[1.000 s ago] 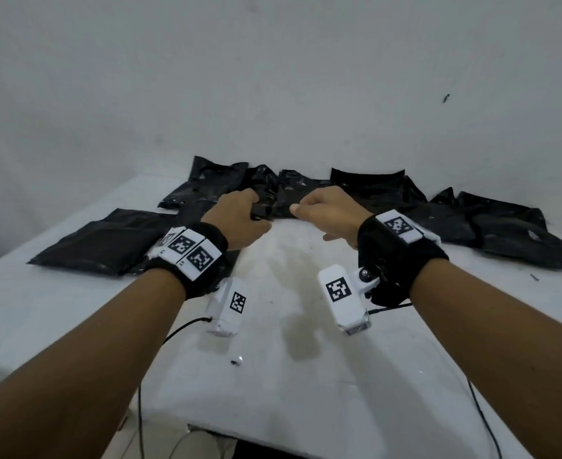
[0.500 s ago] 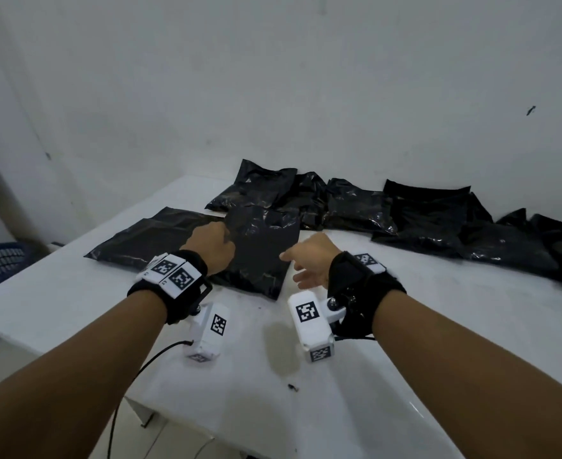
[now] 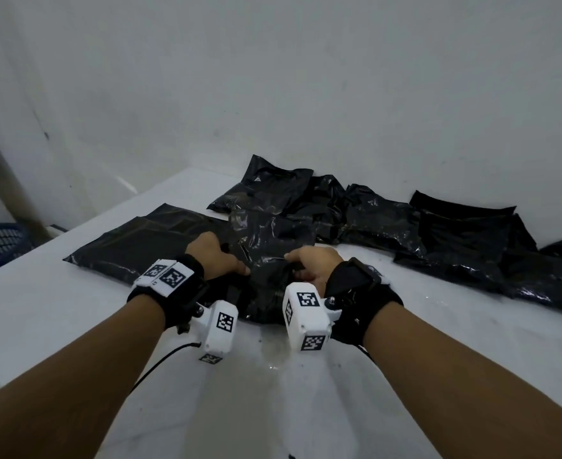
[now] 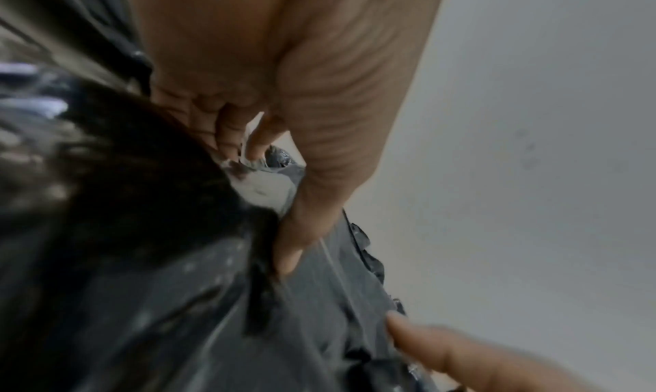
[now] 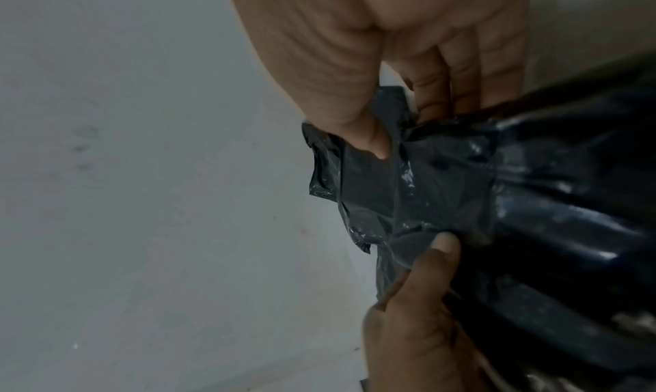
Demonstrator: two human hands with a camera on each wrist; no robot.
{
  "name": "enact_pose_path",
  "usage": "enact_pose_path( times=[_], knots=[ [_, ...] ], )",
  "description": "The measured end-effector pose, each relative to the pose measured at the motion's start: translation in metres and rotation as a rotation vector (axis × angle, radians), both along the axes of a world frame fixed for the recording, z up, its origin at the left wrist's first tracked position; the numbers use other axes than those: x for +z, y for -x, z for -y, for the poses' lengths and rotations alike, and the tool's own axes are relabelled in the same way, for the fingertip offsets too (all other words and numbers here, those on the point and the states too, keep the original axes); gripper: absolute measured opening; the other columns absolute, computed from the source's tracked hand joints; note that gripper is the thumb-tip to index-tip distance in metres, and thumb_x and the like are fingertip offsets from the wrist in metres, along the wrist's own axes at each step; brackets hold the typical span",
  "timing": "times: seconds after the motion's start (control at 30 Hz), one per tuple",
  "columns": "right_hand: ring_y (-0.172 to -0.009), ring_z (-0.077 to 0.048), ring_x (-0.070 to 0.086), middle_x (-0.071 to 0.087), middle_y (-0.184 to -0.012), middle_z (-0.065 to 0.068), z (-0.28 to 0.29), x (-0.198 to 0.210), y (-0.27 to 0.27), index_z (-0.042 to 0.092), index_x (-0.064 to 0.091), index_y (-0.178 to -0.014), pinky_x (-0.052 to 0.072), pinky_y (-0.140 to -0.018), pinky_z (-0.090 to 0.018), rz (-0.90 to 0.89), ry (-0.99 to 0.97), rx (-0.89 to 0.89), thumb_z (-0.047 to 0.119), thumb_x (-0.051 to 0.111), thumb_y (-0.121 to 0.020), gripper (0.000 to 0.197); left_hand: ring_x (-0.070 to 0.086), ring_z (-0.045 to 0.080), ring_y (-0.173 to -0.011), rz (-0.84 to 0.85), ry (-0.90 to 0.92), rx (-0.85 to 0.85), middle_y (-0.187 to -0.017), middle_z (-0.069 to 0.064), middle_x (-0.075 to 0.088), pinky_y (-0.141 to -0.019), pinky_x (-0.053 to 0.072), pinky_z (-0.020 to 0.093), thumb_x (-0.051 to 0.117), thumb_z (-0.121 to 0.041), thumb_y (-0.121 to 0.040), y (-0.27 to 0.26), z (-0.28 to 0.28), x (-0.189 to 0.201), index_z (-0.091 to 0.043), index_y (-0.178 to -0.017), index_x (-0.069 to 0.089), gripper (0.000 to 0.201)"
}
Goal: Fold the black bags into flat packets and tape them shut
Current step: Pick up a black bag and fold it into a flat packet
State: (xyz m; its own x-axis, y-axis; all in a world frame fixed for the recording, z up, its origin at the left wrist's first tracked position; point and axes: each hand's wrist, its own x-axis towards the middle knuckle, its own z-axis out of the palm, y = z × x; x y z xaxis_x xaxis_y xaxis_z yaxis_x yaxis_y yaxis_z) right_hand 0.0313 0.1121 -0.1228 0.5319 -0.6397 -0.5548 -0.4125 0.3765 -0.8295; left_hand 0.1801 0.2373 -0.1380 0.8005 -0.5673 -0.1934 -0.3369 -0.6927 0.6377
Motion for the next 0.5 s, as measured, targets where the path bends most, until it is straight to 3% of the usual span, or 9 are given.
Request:
enact_pose_path(
  times=[0.07,0.13,0.2,0.27,0.37,0.5],
  knots=[
    [-0.05,-0.025,0.057,0.058,-0.071,-0.013,0.004,-0.001,-0.002,0.001,0.059,-0.087,0.048,-0.042,-0.028,0.017,-0.032,-0.023,0.003,0.062,-0.092,0.006,0.068,0.029,-0.073,-0.128,0.073,-0.002,-0.077,0.014,0.072,-0.066,0.057,0.035,0.094,-0.021,-0.054,0.006,-0.003,0.004,0.0,-0.076,0.07,0.039],
    [-0.053,-0.025,0.06,0.063,-0.076,-0.015,0.002,0.0,0.0,-0.002,0.063,-0.098,0.051,-0.044,-0.029,0.031,-0.03,-0.038,0.002,0.064,-0.09,0.009,0.068,0.03,-0.065,-0.217,0.103,-0.003,-0.07,0.016,0.071,-0.064,0.059,0.038,0.093,-0.01,-0.051,0.013,-0.007,0.008,0.004,-0.073,0.071,0.035],
    [-0.068,-0.031,0.065,0.066,-0.091,-0.019,0.001,0.0,0.004,-0.003,0.065,-0.106,0.056,-0.057,-0.037,0.055,-0.047,-0.042,0.003,0.066,-0.088,0.019,0.071,0.034,-0.071,-0.274,0.139,-0.02,-0.073,0.017,0.073,-0.074,0.061,0.047,0.092,-0.008,-0.046,0.018,-0.01,0.012,0.004,-0.076,0.073,0.038],
    [-0.071,-0.032,0.064,0.065,-0.089,-0.019,0.001,0.002,0.012,0.0,0.065,-0.096,0.056,-0.062,-0.04,0.068,-0.06,-0.063,0.002,0.067,-0.088,0.009,0.072,0.038,-0.077,-0.326,0.188,-0.024,-0.079,0.019,0.074,-0.077,0.059,0.056,0.092,-0.01,-0.038,0.025,-0.012,0.017,0.002,-0.08,0.072,0.048],
    [-0.055,-0.026,0.062,0.062,-0.08,-0.015,0.005,0.009,0.034,0.004,0.064,-0.089,0.054,-0.049,-0.033,0.145,-0.086,-0.07,0.001,0.065,-0.089,0.002,0.07,0.047,-0.085,-0.453,0.285,-0.063,-0.09,0.028,0.072,-0.082,0.054,0.065,0.09,-0.014,-0.026,0.035,-0.013,0.026,0.009,-0.092,0.07,0.073],
    [-0.048,-0.023,0.06,0.063,-0.07,-0.012,0.013,0.021,0.073,0.006,0.063,-0.089,0.052,-0.045,-0.03,0.249,-0.093,-0.113,0.005,0.061,-0.092,0.004,0.066,0.049,-0.098,-0.595,0.422,-0.082,-0.105,0.033,0.068,-0.089,0.051,0.064,0.093,-0.009,-0.038,0.063,-0.01,0.053,0.014,-0.105,0.066,0.076]
  ],
)
